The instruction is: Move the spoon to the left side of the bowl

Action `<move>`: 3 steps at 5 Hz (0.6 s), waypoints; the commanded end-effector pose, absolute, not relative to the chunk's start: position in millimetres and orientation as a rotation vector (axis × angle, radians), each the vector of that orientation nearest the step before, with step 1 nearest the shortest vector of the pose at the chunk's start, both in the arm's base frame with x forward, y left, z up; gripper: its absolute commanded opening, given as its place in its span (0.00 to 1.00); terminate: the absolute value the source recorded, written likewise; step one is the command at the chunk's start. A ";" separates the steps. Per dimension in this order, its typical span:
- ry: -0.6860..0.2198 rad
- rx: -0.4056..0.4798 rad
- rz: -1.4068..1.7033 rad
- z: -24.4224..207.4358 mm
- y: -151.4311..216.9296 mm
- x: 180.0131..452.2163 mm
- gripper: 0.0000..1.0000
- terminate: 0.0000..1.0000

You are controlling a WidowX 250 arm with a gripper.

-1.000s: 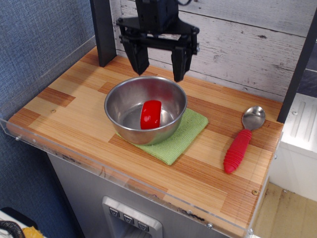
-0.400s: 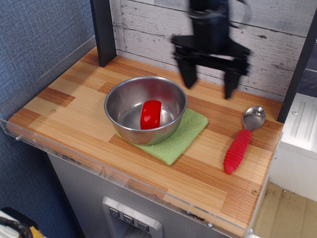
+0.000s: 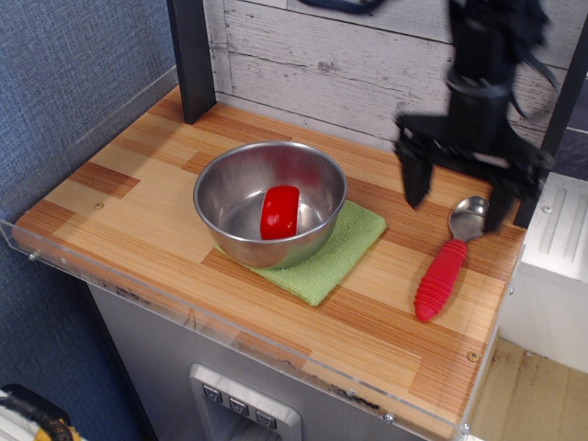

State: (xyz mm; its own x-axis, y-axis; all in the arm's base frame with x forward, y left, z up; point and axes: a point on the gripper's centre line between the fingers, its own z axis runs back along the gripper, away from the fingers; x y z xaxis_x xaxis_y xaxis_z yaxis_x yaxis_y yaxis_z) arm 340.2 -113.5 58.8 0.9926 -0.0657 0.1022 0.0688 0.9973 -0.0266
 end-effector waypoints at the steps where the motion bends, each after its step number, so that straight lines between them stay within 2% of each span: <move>1: -0.130 0.032 0.027 55.8 -121.4 341.2 1.00 0.00; 3: -0.126 -0.009 -0.011 45.5 -109.4 339.0 1.00 0.00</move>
State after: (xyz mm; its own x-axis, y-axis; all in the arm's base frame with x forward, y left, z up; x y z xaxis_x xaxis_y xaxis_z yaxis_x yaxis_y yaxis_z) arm 334.0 -110.2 31.4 0.9967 -0.0101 0.0803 0.0099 0.9999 0.0025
